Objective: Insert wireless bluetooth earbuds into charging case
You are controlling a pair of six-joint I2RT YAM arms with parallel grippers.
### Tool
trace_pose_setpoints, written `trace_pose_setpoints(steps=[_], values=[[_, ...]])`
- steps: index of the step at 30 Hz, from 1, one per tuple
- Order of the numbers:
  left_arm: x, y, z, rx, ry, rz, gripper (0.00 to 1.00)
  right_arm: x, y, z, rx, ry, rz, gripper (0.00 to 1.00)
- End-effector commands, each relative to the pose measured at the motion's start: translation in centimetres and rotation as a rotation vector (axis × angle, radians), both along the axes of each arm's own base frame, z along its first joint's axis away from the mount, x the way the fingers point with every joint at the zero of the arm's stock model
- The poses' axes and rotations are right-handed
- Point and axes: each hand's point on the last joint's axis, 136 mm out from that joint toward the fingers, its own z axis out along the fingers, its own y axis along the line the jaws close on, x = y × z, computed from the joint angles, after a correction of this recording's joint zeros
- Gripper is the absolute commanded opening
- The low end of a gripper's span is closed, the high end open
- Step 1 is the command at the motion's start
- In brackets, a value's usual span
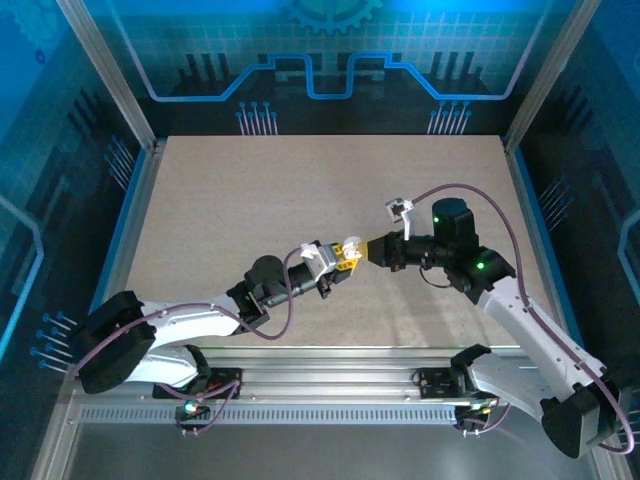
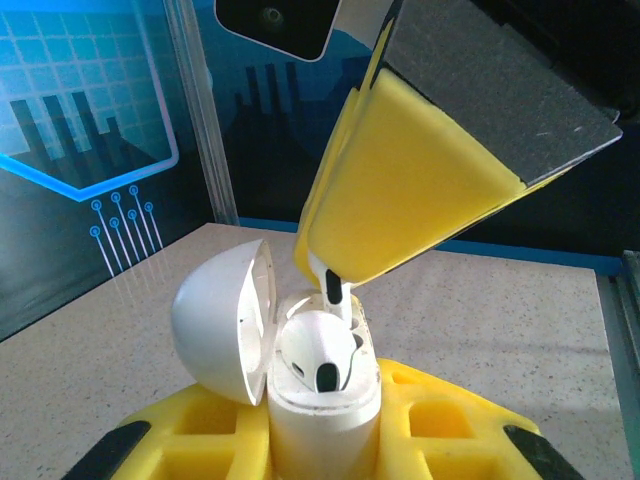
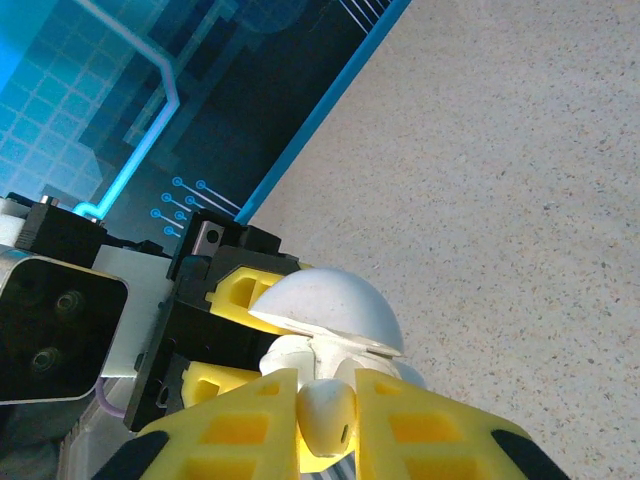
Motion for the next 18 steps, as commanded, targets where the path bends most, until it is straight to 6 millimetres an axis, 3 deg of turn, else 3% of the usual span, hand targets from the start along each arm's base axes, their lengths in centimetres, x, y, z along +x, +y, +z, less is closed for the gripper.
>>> trace_pose_setpoints(steps=[1,4,6,18], values=[[-0.7,0.1,4.7,-0.116,-0.104,-0.014,0.18,-0.9,0.5,-1.1,-0.039,0.058,0.032,0.21],[-0.8,0.0,4.6,-0.119,-0.099,-0.02,0.18,-0.6,0.3,-1.5,-0.056,0.064,0.016,0.25],[-0.8,0.0,4.6,-0.12,-0.097,-0.023,0.18,-0.2,0.4,-0.1,-0.043,0.032,0.012,0.27],[-1.0,0.2,4.6,-0.124,-0.094,-0.025,0.18,0.7,-0.7,1.4,-0.068,-0.018,-0.055,0.44]])
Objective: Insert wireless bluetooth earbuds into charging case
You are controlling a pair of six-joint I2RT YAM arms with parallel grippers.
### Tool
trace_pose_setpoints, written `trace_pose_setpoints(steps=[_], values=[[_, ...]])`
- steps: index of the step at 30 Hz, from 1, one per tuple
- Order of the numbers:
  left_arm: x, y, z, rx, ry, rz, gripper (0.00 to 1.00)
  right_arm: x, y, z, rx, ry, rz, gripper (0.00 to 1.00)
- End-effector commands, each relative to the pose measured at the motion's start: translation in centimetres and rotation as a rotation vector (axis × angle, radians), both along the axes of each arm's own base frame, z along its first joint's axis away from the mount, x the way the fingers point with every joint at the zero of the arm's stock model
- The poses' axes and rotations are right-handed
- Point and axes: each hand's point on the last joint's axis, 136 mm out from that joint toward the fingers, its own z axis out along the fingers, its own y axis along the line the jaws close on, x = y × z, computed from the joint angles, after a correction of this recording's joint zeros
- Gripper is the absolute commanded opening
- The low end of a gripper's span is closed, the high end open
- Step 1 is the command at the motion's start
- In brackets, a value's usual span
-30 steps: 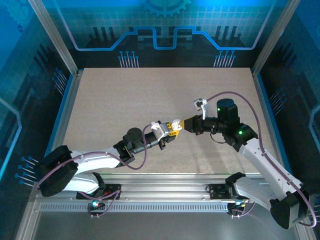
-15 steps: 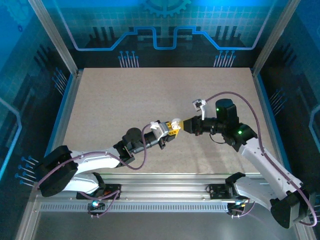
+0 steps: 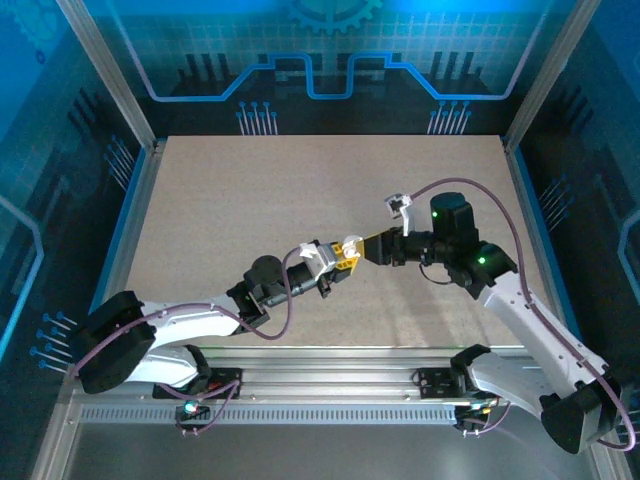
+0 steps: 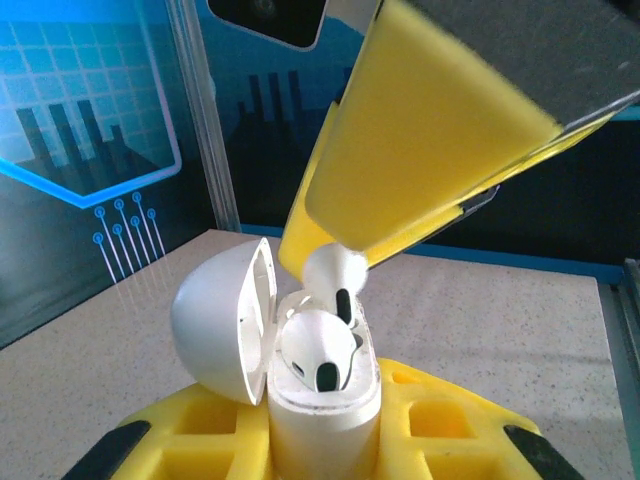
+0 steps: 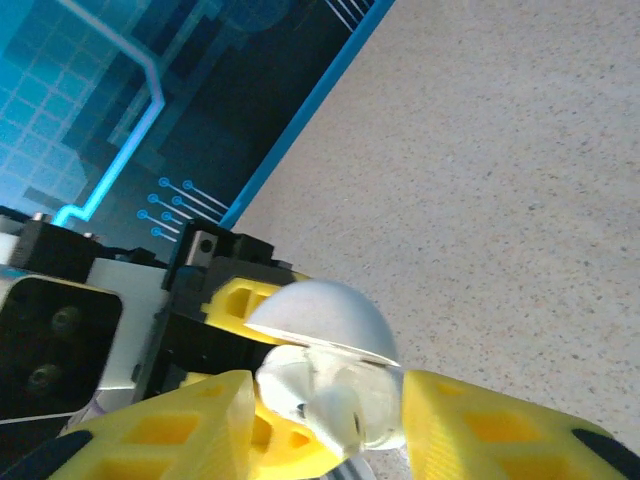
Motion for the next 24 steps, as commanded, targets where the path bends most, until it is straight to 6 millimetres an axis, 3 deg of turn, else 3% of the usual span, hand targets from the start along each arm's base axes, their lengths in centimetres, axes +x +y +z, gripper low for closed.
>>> trace_pose_setpoints(steps=[1,10,20,24], values=[[-1.0,0.2,4.0,-0.103,-0.083,-0.027,0.18,0.3,-0.7,0.8,-0.029,-0.025,-0.036,0.44],[-1.0,0.2,3.9,-0.103,-0.078,-0.025,0.18,-0.4,-1.9,2.4,-0.016,-0.083,-0.072,0.5],[-1.6,-0.1,3.7,-0.107,-0.032,-0.07,0.18,-2.0,-2.5,5.4,0.007,-0.233,-0.004,0.6],[-2.1,0.0,3.9,-0.112,-0.015,-0.097,0.18,-2.3,-2.7,5.6,-0.025,-0.321,0.085,0.67]])
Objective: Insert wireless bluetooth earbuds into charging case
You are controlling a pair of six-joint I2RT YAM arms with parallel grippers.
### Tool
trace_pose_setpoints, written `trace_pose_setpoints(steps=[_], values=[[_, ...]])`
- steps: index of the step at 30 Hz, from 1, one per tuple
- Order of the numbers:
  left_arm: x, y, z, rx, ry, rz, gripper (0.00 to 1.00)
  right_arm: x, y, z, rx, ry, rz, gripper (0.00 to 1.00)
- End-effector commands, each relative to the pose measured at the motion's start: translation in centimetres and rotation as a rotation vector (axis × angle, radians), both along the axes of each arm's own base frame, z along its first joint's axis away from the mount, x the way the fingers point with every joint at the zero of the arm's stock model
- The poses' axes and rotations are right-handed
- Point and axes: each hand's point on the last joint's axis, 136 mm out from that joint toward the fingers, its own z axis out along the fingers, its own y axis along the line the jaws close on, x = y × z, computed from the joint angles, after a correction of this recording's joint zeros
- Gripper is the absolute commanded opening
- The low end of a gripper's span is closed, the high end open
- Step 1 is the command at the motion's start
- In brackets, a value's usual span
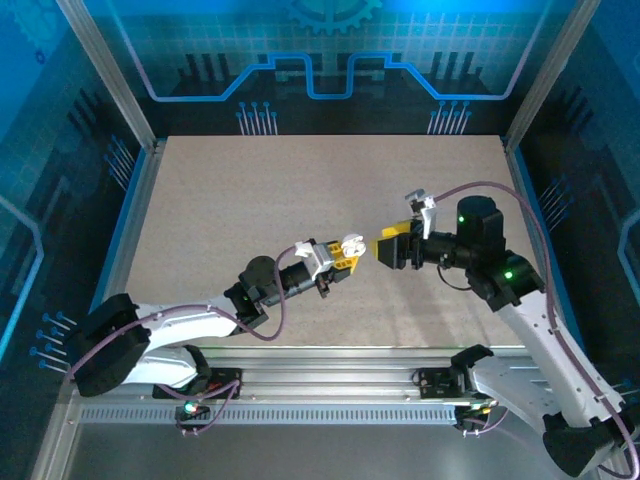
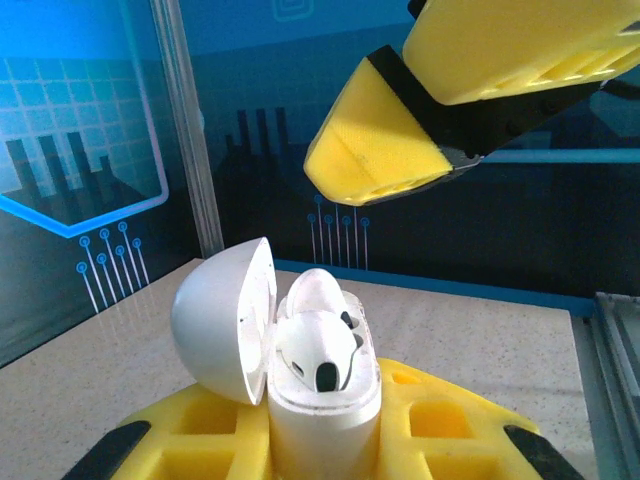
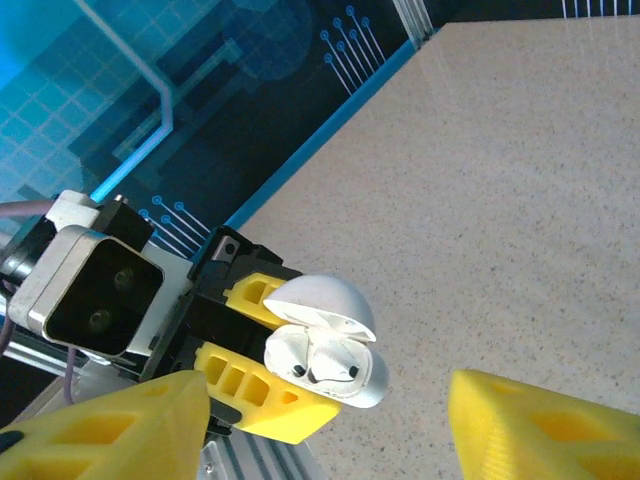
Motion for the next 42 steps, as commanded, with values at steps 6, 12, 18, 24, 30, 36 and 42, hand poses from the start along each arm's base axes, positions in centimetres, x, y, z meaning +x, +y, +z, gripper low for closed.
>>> trace_pose_setpoints(steps=[6,12,18,24,30,36,42], values=[[-1.7,-0.1,2.3,-0.048,-0.005,-0.088,0.18,-1.2,-0.8,2.1,0.033,-0.162,0.274,0.69],[-2.3,-0.5,2.5,-0.043,-0.009,-0.133,0.18,-1.9,-0.8,1.7,0.047,-0.243,0.432,0.7],[-2.5,-0.6,2.7,-0.047,-0.015,-0.149,0.18,-1.7,0.0,0.0,-0.02,-0.333,0.506,0.69],[-2.4,-0.7,2.7,-0.044,-0.016,-0.144,0.18,-1.3,1.5,-2.1,-0.098,-0.362,0.548,0.7],[-2.2,-0.6,2.6,-0.045,-0.013,-0.133,0.18,-0.4,2.5,-3.2,-0.125,-0.364,0.566,0.7],[-2.0,-0.5,2.6,-0.044,-0.011,-0.13,0.18,-0.7,3.5,-3.7,-0.107,-0.337,0.628,0.69],[-1.6,-0.2,2.5,-0.046,-0.004,-0.11,0.18,-1.7,3.6,-3.1,-0.07,-0.35,0.664,0.64]])
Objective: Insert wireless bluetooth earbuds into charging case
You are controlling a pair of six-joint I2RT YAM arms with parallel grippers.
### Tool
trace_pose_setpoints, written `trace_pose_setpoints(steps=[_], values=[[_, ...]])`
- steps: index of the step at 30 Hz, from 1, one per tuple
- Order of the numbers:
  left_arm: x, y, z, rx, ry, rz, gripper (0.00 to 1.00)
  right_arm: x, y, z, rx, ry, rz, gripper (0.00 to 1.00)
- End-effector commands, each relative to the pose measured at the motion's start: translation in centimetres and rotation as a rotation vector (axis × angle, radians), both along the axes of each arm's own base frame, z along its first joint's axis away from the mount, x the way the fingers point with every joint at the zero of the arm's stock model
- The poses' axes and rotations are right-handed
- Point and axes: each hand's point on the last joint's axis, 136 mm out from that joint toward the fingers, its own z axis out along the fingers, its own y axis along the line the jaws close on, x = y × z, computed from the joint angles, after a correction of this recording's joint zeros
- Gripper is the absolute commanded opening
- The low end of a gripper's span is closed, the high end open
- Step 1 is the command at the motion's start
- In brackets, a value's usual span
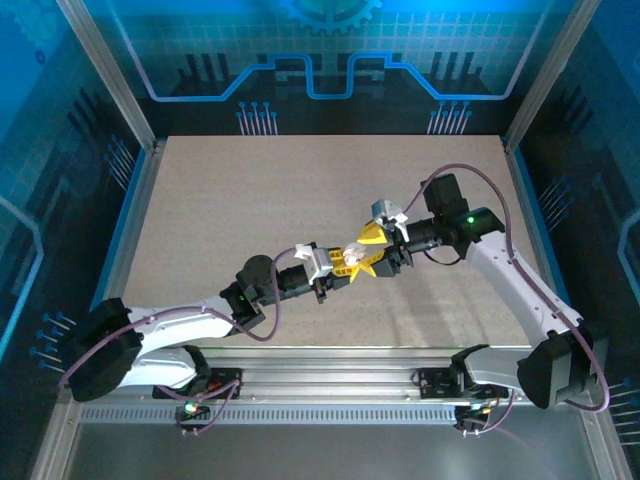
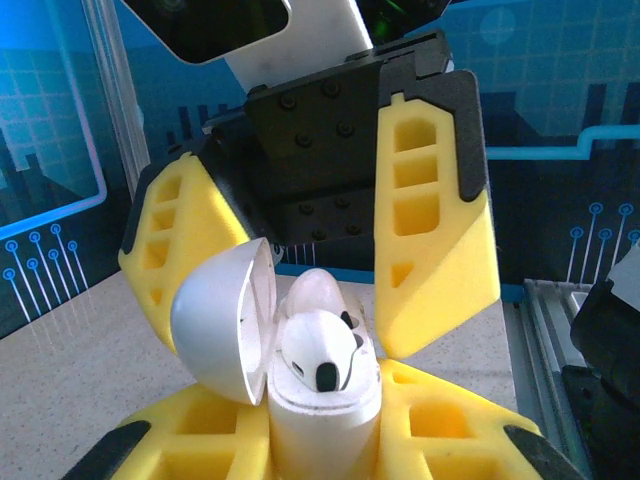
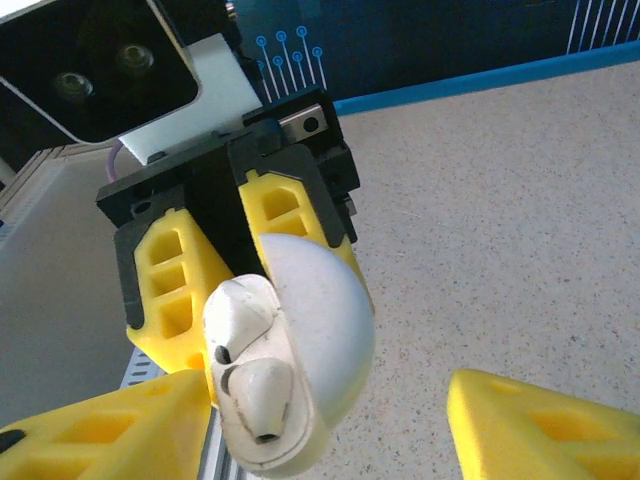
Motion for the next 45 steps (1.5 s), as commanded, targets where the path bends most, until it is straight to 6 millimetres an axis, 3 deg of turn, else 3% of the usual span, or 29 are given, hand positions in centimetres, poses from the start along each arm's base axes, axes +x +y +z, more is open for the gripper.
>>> trace_pose_setpoints(steps=[1,6,13,20,23,27,34,42,45], values=[[0.4,0.3,2.5,-0.062,-0.02,0.011,0.18,-1.3,0.3,1.8,0.048,-0.032,0.056,0.62],[1.0,0.7,2.2,-0.063,-0.001,0.029,0.18,-2.8,-0.1,3.0,0.09,-0.067,0.078,0.52],[1.4,0.8,1.9,-0.063,0.023,0.034,0.18,-3.6,-1.0,3.5,0.109,-0.093,0.052,0.47],[4.4,1.5,0.2,-0.081,0.216,0.079,0.19,1.5,-2.8,2.6,0.057,-0.043,-0.308,0.51],[6.2,1.8,-1.5,-0.068,0.355,0.1,0.19,3.1,-3.9,2.5,0.043,0.005,-0.477,0.56],[7.9,1.2,-4.4,-0.007,0.549,0.128,0.19,4.9,-5.9,0.6,0.001,0.147,-0.71,0.58],[10.1,-0.1,-10.4,0.112,0.945,0.137,0.19,5.3,-7.8,-3.4,-0.041,0.341,-0.908,0.58],[12.4,-1.9,-17.6,0.228,1.385,0.163,0.21,4.9,-9.8,-5.2,-0.049,0.415,-1.058,0.58],[13.6,-2.2,-19.3,0.206,1.482,0.168,0.21,4.5,-9.9,-5.6,-0.036,0.431,-1.067,0.58]])
